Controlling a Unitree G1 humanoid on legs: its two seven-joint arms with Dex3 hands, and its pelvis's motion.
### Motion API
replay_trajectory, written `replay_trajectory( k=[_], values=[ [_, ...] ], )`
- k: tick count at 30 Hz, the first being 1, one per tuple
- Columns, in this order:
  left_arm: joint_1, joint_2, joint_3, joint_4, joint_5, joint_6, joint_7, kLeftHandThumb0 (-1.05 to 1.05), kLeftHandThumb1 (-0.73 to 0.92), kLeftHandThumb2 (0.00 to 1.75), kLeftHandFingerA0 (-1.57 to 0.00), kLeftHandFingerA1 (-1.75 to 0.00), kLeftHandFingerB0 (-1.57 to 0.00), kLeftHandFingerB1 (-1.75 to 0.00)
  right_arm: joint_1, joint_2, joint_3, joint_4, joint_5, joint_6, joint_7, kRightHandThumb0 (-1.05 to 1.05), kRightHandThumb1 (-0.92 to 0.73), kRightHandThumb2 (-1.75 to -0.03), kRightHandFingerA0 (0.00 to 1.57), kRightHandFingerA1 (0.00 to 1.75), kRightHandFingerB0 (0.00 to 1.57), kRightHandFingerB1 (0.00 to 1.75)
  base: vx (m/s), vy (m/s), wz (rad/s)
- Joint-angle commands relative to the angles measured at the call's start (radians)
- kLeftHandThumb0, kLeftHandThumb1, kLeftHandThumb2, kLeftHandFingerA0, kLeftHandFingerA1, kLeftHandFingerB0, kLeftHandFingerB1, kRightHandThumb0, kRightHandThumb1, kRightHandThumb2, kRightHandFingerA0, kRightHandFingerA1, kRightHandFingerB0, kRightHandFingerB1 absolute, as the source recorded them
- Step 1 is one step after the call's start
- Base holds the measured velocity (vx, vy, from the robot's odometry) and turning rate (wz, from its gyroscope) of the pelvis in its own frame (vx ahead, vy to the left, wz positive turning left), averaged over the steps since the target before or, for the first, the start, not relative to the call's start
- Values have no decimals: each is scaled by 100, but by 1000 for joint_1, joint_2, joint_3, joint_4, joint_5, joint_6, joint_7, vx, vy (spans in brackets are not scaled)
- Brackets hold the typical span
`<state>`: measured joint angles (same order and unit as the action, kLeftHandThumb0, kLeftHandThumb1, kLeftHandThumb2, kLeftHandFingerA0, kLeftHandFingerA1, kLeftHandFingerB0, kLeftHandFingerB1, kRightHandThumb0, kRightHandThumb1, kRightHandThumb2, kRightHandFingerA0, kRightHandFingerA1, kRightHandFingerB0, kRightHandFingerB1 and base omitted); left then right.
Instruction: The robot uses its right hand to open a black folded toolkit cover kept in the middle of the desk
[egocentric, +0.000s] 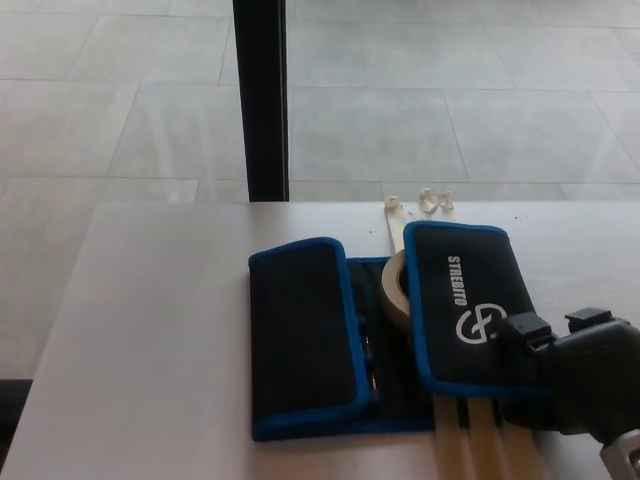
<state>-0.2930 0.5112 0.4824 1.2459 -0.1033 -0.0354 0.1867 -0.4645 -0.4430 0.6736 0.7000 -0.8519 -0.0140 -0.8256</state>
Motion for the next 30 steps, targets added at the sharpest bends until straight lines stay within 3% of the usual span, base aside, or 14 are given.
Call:
replay_trajectory(
  k=[1,7,10,11,12,13,14,16,18,19,20,22,23,30],
  values=[
    [-4,15,23,5,-43,31,18,-101,41,137,-50,-119,-39,-110,-18,87,-247,-7,150,13,-155,-43,-54,-64,99,163,87,56,0,0,0],
    [1,15,20,11,-37,23,15,-104,35,136,-26,-153,-39,-154,9,175,-484,-82,351,-70,-85,-35,-69,-61,103,146,90,55,0,0,0],
    [0,20,6,14,-22,37,25,-102,39,132,-28,-149,-28,-149,28,272,-672,-169,544,-117,-83,-34,-72,-62,121,121,93,56,0,0,0],
    [2,21,4,10,-20,40,25,-85,35,133,-19,-101,-22,-99,29,310,-737,-190,634,-147,-71,-33,-72,-61,123,117,92,57,0,0,0],
    [2,20,8,10,-24,36,28,-102,37,135,-31,-154,-34,-148,24,323,-767,-190,658,-161,-84,-27,-71,-61,124,116,93,59,0,0,0],
    [2,19,13,10,-29,31,28,-89,32,133,-15,-101,-28,-104,17,349,-822,-208,723,-158,-75,-28,-73,-63,121,120,92,60,0,0,0],
    [2,19,15,11,-31,31,27,-105,40,138,-50,-122,-45,-118,9,365,-862,-220,775,-152,-62,-27,-75,-62,117,122,91,60,0,0,0],
    [5,21,17,9,-33,29,19,-102,36,137,-25,-151,-39,-152,-18,399,-972,-240,920,-145,-40,-23,-77,-63,106,120,86,61,0,0,0],
    [7,22,17,6,-33,30,17,-102,41,137,-46,-116,-46,-117,-49,411,-1055,-226,1024,-159,-36,-19,-77,-62,97,118,86,63,0,0,0],
    [7,23,18,5,-35,30,17,-100,38,138,-25,-150,-38,-152,-71,412,-1104,-211,1079,-166,-35,-15,-75,-70,79,90,82,68,0,0,0],
    [7,24,20,4,-36,32,17,-104,45,140,-40,-114,-32,-108,-115,410,-1199,-181,1193,-175,-45,-15,-74,-69,84,88,82,68,0,0,0],
    [11,26,28,6,-44,30,18,-101,41,137,-45,-116,-40,-113,-182,375,-1334,-114,1300,-155,-94,-18,-68,-67,86,99,82,69,0,0,0],
    [12,27,27,5,-43,28,19,-104,40,135,-29,-148,-40,-149,-200,357,-1366,-89,1309,-139,-121,-26,-65,-61,86,119,85,72,0,0,0],
    [16,31,18,13,-31,24,15,-103,40,132,-23,-148,-30,-147,-176,228,-1490,20,1303,-58,-110,-39,-60,-75,73,133,76,104,0,0,0]
  ],
)
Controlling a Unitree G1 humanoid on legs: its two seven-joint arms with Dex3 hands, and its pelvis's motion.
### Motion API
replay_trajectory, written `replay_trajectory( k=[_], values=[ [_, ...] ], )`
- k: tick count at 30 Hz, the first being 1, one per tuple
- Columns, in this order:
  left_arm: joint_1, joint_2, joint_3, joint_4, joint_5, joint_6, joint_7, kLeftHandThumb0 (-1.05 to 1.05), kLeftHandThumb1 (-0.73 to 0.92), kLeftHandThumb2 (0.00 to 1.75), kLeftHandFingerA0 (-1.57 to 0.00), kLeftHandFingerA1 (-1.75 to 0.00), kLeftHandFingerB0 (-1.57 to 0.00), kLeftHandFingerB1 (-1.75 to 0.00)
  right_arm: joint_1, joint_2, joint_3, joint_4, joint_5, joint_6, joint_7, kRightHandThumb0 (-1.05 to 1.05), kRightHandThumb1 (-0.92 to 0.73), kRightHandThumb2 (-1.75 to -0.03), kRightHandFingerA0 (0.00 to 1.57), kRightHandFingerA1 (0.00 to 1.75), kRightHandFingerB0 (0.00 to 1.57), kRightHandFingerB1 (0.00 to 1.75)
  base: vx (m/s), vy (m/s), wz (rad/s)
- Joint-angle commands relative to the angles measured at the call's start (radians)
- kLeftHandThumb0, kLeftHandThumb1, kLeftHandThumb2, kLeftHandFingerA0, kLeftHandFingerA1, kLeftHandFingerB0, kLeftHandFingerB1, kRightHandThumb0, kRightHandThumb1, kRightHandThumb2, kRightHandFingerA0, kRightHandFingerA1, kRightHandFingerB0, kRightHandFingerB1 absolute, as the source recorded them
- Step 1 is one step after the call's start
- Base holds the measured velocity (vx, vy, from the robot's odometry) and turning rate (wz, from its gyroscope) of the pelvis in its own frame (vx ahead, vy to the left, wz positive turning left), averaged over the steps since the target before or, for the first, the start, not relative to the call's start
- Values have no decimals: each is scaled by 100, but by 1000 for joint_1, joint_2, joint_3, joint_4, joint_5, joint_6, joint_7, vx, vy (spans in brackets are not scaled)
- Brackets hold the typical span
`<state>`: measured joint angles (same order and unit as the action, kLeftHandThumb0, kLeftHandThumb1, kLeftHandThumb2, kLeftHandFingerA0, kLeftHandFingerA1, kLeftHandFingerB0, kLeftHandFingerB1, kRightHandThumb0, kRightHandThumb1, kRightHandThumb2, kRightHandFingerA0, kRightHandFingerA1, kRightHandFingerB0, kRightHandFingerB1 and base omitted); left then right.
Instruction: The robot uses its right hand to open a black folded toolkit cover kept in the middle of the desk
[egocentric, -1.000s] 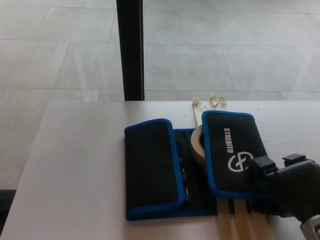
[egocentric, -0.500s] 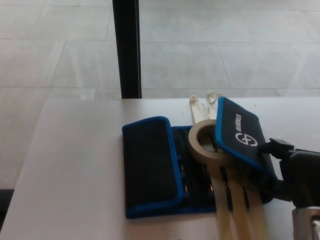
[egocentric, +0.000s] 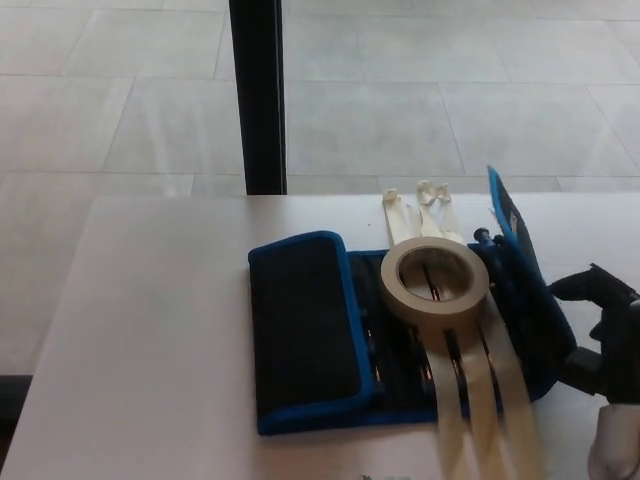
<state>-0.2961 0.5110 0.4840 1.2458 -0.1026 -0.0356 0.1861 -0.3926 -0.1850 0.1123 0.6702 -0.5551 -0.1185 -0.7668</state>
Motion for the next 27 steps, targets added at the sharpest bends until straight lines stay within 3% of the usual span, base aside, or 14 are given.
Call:
replay_trajectory(
  k=[1,6,7,9,10,12,17,19,20,21,22,23,26,27],
  values=[
    [23,29,19,10,-35,18,16,-105,39,132,-26,-149,-41,-150,-252,-67,-982,86,1049,30,-149,-37,-58,-80,58,139,72,111,0,0,0],
    [27,28,27,9,-43,10,11,-105,41,131,-25,-147,-40,-150,-246,-158,-1019,175,980,78,-141,-42,-57,-81,59,135,81,115,0,0,3],
    [26,29,34,8,-49,14,17,-102,32,136,-11,-105,-25,-110,-249,-187,-1040,201,985,89,-123,-40,-58,-79,51,137,72,119,0,0,0],
    [30,31,36,8,-50,15,20,-105,32,137,-12,-107,-25,-111,-249,-214,-1060,219,976,108,-107,-38,-57,-78,40,141,63,120,0,0,0],
    [29,32,33,6,-48,18,19,-105,39,133,-28,-154,-33,-150,-238,-244,-1080,239,968,116,-116,-37,-56,-83,54,145,66,123,0,0,0],
    [36,31,37,4,-52,6,9,-105,38,134,-23,-150,-32,-151,-241,-258,-1112,248,977,116,-117,-28,-46,-95,82,153,76,134,0,0,0],
    [39,29,31,6,-45,5,14,-105,39,132,-24,-150,-30,-148,-201,-283,-1147,272,951,141,-67,-31,-50,-107,69,150,61,122,0,0,0],
    [39,29,30,9,-44,8,12,-105,39,132,-22,-150,-30,-151,-188,-272,-1156,240,950,181,-22,-40,-70,-87,16,136,0,79,0,0,0],
    [40,27,34,7,-49,6,10,-105,37,134,-23,-149,-29,-150,-200,-273,-1178,244,970,173,-20,-48,-78,-93,0,86,0,21,0,0,0],
    [39,27,34,7,-49,7,10,-105,37,134,-23,-149,-29,-150,-204,-276,-1186,248,974,172,-7,-48,-78,-93,0,86,0,21,0,0,0],
    [39,28,28,7,-43,9,13,-105,38,134,-24,-150,-29,-149,-200,-281,-1196,248,986,192,50,-56,-86,-98,0,16,0,0,0,0,0],
    [39,28,27,7,-41,11,16,-105,39,133,-24,-148,-30,-149,-179,-287,-1157,242,934,226,93,-57,-92,-95,0,0,0,0,0,0,0],
    [38,29,30,7,-44,12,16,-105,39,132,-28,-149,-31,-148,-144,-319,-1122,206,887,293,202,-93,-85,-116,0,29,0,25,0,0,0],
    [35,29,34,7,-48,14,19,-105,38,133,-31,-149,-33,-147,-151,-357,-1121,215,866,317,216,-75,-92,-82,0,10,0,0,0,0,0]
  ],
)
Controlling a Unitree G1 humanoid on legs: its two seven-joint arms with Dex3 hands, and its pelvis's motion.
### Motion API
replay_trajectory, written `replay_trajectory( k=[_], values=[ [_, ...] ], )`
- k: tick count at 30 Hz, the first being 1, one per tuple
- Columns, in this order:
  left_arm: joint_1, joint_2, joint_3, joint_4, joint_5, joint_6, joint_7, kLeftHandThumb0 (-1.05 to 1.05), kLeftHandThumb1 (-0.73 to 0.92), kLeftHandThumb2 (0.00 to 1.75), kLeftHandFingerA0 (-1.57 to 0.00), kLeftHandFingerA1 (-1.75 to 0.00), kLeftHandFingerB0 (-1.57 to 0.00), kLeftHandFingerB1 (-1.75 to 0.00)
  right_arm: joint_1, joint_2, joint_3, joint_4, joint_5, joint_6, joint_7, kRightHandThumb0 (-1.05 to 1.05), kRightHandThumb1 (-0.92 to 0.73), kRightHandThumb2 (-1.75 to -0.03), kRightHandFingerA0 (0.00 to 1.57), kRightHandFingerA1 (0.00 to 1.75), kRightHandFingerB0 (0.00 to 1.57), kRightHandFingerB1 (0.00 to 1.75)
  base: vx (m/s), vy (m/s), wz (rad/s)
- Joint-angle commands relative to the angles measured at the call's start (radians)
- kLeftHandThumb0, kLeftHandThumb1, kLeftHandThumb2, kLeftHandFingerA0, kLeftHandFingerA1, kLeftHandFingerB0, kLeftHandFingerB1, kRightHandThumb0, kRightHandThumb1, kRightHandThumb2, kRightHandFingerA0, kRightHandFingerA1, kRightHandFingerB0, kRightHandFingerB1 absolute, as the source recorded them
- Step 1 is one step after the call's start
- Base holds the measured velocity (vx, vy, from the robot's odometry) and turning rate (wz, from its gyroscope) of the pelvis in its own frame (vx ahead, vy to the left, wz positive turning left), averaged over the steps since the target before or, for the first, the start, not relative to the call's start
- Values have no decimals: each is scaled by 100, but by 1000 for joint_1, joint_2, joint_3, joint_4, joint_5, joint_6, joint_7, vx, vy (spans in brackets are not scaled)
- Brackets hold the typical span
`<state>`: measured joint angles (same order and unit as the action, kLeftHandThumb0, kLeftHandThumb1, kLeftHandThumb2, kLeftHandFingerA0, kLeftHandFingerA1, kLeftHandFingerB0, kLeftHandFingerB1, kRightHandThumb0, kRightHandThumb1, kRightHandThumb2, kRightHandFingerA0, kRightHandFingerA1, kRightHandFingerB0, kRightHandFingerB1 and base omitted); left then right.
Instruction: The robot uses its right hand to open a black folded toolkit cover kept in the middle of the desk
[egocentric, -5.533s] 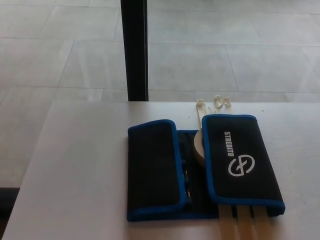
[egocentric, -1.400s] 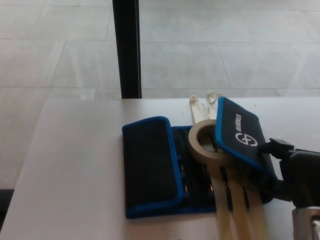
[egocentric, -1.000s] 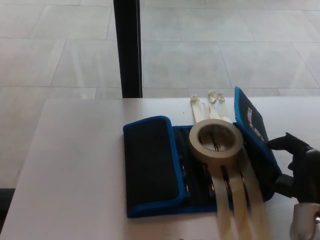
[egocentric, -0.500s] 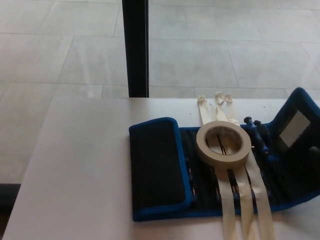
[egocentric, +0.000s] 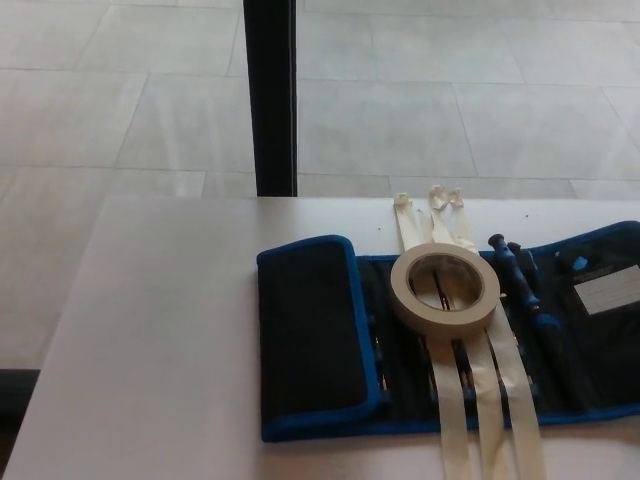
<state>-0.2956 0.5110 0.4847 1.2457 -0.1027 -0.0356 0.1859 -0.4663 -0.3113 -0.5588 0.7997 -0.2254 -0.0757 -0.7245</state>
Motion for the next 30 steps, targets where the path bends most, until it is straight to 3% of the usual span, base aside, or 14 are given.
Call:
replay_trajectory(
  k=[1,6,8,9,10,12,14,18,20,21,23,24,28,30],
  values=[
    [36,29,37,3,-53,12,12,-105,42,140,-47,-120,-42,-118,-90,-251,-490,83,564,248,171,-78,-68,-107,0,55,0,32,0,0,0],
    [35,30,34,10,-47,7,8,-105,36,135,-27,-147,-41,-154,-38,-426,-522,133,509,331,250,-78,-85,-69,42,157,3,7,0,0,0],
    [32,34,26,12,-38,18,9,-105,40,134,-23,-149,-30,-150,-19,-468,-534,159,503,344,283,-86,-74,-115,73,126,0,30,0,0,0],
    [32,33,30,11,-43,17,7,-104,36,134,-20,-146,-30,-151,-15,-477,-540,171,503,340,299,-91,-76,-115,39,103,0,29,0,0,0],
    [34,33,35,8,-48,13,4,-105,37,134,-24,-149,-32,-151,0,-496,-552,191,506,333,320,-87,-72,-115,86,134,0,30,0,0,0],
    [37,35,24,5,-36,15,8,-105,39,132,-30,-149,-33,-147,44,-544,-548,259,471,343,326,-84,-84,-76,69,175,0,16,0,0,0],
    [39,34,30,7,-42,15,2,-104,39,131,-25,-147,-31,-149,68,-561,-554,300,459,343,302,-95,-68,-110,110,148,1,33,0,0,0],
    [42,30,26,2,-37,16,13,-103,42,138,-50,-120,-36,-110,146,-539,-573,333,475,301,372,-86,-85,-70,66,174,0,5,0,0,0],
    [42,29,30,0,-40,18,13,-99,33,136,-25,-111,-1,-94,161,-506,-592,335,496,295,367,-97,-79,-121,49,116,0,32,0,0,0],
    [40,30,31,4,-40,20,16,-104,39,132,-32,-153,-27,-143,155,-466,-629,348,534,270,343,-96,-68,-101,33,105,0,23,0,0,0],
    [41,25,38,2,-47,10,3,-104,41,136,-52,-122,-37,-111,159,-461,-635,370,542,271,353,-87,-92,-67,0,120,0,2,0,0,-3],
    [40,24,37,4,-45,10,6,-105,43,138,-51,-121,-40,-114,156,-448,-642,376,549,268,342,-89,-84,-124,74,129,0,35,0,0,0],
    [36,17,32,10,-39,15,13,-105,44,140,-47,-118,-34,-109,126,-381,-734,388,632,220,232,-88,-76,-117,65,123,0,33,0,0,0],
    [38,13,26,11,-33,11,16,-103,39,134,-25,-151,-26,-144,129,-353,-747,399,643,201,224,-79,-92,-65,50,175,0,51,0,0,0]
  ],
)
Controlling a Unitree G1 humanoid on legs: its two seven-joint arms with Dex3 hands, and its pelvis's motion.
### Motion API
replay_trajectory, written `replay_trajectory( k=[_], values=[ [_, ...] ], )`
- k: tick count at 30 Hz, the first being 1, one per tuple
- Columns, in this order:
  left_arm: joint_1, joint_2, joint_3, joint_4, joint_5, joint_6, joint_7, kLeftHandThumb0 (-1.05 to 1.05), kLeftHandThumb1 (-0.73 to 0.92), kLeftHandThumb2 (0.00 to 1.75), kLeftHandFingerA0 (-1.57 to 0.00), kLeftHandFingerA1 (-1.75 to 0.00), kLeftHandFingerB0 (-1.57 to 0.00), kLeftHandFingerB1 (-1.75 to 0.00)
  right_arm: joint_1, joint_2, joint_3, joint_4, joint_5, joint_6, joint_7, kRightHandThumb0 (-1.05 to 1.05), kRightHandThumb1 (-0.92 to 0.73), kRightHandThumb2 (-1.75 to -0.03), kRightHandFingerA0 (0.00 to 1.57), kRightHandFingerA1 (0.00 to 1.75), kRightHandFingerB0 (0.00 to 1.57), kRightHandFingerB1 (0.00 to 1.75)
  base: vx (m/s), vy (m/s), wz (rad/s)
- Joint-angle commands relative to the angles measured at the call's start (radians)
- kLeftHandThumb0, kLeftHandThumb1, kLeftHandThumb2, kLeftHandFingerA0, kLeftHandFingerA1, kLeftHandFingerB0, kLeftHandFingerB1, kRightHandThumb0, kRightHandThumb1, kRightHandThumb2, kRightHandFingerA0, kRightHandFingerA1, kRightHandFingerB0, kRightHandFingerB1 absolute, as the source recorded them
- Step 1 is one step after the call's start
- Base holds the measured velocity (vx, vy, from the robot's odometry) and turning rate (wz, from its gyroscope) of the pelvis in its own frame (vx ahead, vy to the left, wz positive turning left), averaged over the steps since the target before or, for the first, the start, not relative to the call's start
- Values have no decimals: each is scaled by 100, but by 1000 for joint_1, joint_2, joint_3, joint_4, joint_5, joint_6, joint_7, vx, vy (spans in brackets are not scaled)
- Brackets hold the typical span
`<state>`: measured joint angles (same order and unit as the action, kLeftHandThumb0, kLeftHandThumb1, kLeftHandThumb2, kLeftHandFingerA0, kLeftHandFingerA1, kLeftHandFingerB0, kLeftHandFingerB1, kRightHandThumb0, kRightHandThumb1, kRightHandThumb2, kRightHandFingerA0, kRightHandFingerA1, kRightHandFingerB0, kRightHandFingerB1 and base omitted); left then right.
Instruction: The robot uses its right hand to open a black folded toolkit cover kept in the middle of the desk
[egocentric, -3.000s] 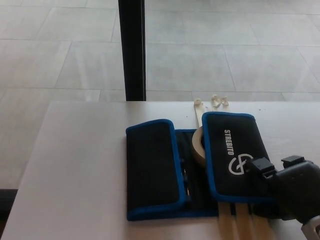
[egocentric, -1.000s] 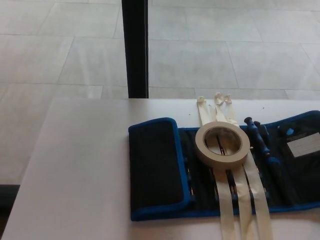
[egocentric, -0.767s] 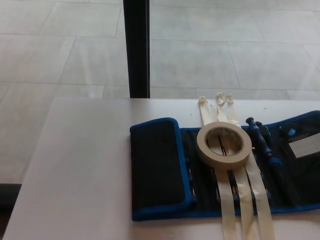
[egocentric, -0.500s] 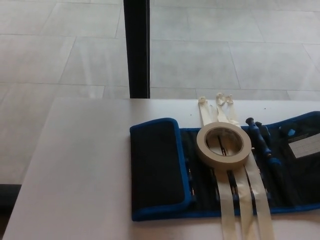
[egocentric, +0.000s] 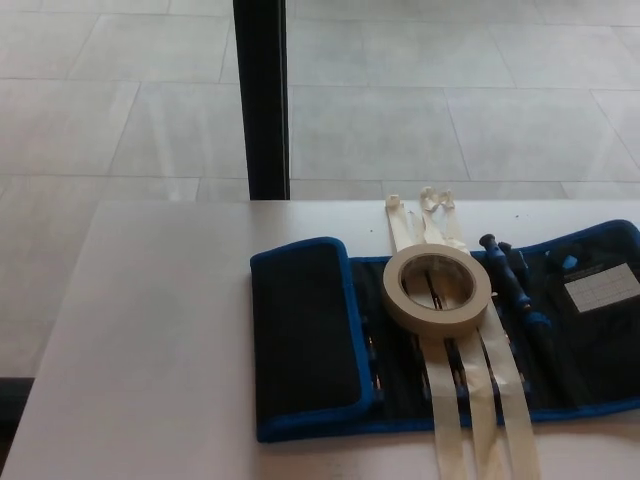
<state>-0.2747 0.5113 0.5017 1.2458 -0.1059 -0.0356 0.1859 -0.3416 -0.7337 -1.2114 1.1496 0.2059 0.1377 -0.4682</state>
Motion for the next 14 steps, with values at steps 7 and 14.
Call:
replay_trajectory(
  k=[7,14],
  values=[
    [24,17,20,2,-40,6,-5,-105,44,141,-36,-111,-29,-108,63,176,-71,17,215,-104,5,-89,-64,-91,127,165,39,83,0,0,1],
    [29,15,9,2,-36,12,9,-105,45,140,-38,-112,-28,-106,107,192,-26,-4,257,-135,113,-85,-65,-109,131,155,12,69,0,0,0]
  ],
)
